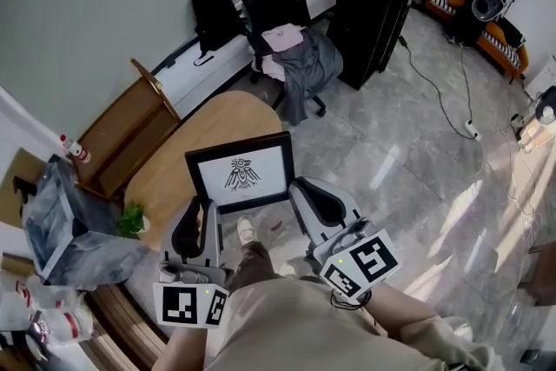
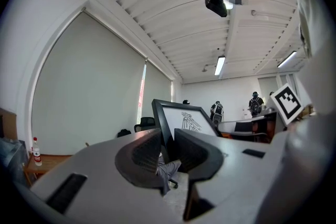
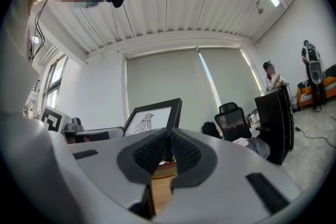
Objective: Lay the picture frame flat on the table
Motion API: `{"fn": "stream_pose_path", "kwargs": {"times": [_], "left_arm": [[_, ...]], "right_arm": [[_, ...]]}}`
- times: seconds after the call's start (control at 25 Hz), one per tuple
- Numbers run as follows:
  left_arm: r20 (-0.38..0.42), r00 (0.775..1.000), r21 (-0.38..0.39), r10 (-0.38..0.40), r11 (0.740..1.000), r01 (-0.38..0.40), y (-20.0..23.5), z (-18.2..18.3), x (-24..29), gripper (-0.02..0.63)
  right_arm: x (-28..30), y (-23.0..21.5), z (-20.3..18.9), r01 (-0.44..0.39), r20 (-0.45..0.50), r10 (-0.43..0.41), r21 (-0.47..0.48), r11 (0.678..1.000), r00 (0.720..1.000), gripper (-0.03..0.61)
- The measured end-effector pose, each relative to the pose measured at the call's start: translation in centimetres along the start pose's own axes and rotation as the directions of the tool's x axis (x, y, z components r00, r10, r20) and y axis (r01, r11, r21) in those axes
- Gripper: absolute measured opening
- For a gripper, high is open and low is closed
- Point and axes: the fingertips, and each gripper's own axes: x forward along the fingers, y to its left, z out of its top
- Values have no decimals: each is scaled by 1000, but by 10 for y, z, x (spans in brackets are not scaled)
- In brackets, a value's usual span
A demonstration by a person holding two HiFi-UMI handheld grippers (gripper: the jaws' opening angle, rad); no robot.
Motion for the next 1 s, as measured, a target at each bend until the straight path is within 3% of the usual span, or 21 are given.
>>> {"fn": "stream_pose_path", "kwargs": {"times": [0.56,1.0], "left_arm": [[-38,997,-15,-72,997,71,48,-24,96,74],[-101,982,-64,-160,986,154,118,-48,194,74]], "right_arm": [[80,-56,-17,63,-28,-62,33,998,998,17],[179,-103,-36,156,-80,-150,71,985,985,17]]}}
